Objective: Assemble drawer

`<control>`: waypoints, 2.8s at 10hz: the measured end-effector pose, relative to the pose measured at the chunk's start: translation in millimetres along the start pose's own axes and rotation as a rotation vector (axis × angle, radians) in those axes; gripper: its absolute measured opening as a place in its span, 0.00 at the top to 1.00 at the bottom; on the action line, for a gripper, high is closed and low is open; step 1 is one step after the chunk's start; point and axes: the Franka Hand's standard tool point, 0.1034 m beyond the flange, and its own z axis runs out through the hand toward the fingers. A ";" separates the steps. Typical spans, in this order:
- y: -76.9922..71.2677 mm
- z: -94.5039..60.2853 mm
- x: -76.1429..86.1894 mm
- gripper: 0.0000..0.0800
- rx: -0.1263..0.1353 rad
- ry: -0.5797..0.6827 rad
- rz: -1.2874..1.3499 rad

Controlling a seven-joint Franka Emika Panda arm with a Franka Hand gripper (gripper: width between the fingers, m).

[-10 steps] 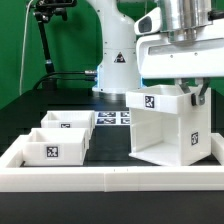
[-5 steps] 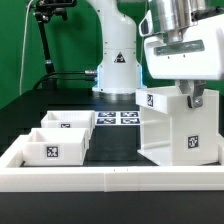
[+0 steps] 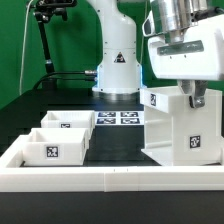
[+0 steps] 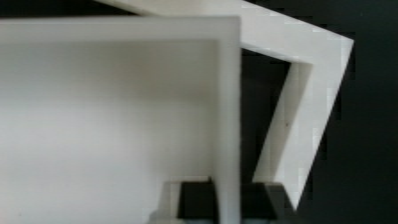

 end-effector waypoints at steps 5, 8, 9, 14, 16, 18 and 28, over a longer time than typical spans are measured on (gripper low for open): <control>-8.6 8.0 -0.8 0.95 -0.011 -0.017 0.049; -8.7 8.0 -1.1 0.95 -0.011 -0.017 0.047; -8.3 7.8 -1.4 0.95 -0.013 -0.018 0.068; -26.8 9.8 -1.0 0.95 0.007 -0.035 0.200; -35.1 10.3 -1.0 0.95 0.006 -0.036 0.193; -38.0 10.3 1.1 0.95 0.011 -0.031 0.184; -43.4 10.5 3.2 0.95 0.018 -0.031 0.185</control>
Offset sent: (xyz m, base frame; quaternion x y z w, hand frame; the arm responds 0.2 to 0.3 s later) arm 0.0101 -0.0087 -0.0207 0.0044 0.0337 0.0422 0.9985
